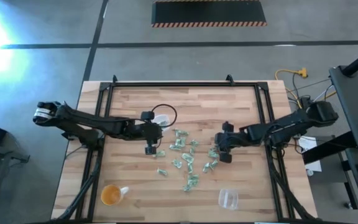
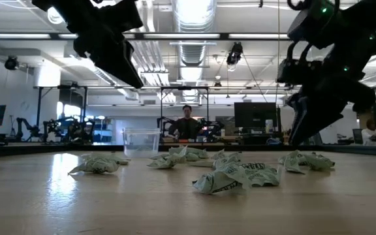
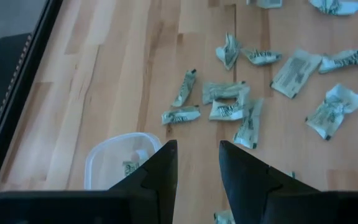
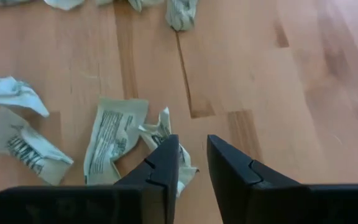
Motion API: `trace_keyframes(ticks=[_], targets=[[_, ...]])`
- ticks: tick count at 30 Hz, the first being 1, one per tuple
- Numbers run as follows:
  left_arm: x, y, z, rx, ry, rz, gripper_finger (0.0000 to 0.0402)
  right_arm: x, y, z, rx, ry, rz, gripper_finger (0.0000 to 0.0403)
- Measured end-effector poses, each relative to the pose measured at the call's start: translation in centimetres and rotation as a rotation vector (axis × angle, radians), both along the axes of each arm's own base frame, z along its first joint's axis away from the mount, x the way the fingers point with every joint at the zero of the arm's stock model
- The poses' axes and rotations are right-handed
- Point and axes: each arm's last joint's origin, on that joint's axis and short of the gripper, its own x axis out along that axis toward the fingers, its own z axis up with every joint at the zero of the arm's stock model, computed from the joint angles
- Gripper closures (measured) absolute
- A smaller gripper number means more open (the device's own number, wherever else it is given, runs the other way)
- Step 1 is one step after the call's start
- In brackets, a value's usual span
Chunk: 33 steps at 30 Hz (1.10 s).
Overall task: Pick and place Stevia / Truvia into bins
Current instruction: Put the stevia packet into the bottom transparent container
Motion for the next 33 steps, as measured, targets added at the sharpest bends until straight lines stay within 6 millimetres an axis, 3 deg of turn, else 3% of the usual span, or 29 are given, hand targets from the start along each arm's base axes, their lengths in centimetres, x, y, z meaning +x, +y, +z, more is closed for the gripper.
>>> trace_keyframes(ticks=[10,16,33], targets=[[-0.2,-0.1,-0.1,0.003,0.001,0.000,0.0299,0.5,0.2,-1.0,0.012,0.060,0.045,0.0272],[-0.1,-0.1,-0.1,0.003,-0.004,-0.002,0.0299,0.3,0.2,-1.2,0.030,0.071,0.056,0.0265],[-0.1,-0.1,-0.1,0.002,-0.005,-0.002,0.0299,0.1,0.2,-1.5,0.015,0.083,0.077,0.0379]])
